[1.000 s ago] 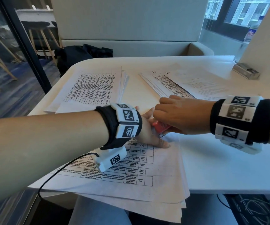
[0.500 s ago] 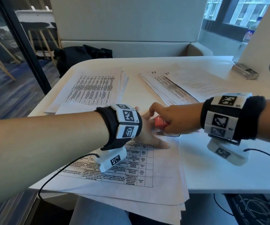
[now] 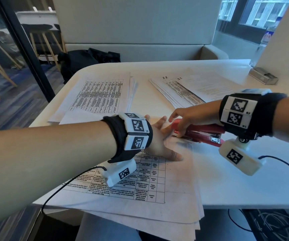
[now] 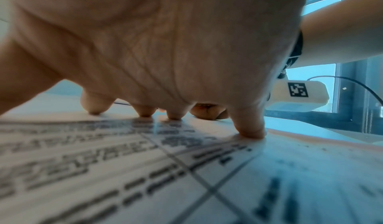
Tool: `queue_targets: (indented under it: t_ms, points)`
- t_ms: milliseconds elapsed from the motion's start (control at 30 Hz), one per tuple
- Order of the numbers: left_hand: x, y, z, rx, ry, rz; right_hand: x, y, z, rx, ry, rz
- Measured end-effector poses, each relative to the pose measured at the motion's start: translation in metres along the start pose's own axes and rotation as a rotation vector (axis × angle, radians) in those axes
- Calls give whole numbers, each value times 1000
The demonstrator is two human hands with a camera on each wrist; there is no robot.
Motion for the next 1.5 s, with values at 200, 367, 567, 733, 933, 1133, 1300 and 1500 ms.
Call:
queue_targets:
  t_ms: [200, 367, 567, 733, 933, 1133, 1300, 1500]
  points:
    - [15, 3, -10, -46, -44, -84, 1, 5, 1, 5, 193, -7]
    - [17, 0, -13, -67, -59, -49, 2, 12, 5, 29, 324, 22]
    - [18, 1, -10, -57, -33, 33, 7, 19, 7, 59, 518, 115]
    - [17, 4, -9, -50, 24, 57, 4, 25, 10, 92, 566, 143]
    - [19, 10, -3, -77, -33, 158, 4, 31, 5, 118, 664, 226]
    - [33, 16, 15, -177, -10, 270, -10, 31, 1, 146, 745, 119]
    - [47, 14, 23, -205, 98, 345, -12, 26, -4, 208, 783, 136]
    - [49, 6, 24, -191, 184, 327, -12, 26, -2, 240, 782, 138]
Point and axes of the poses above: each hand's wrist, its own y-axis away from the middle knuckle, its own x-axis out of the back of the hand, z = x × y, the point moved 6 cm from there along -y, towards the middle knuckle, and after that the axes turned 14 degrees about x, right-handed, at the moved point
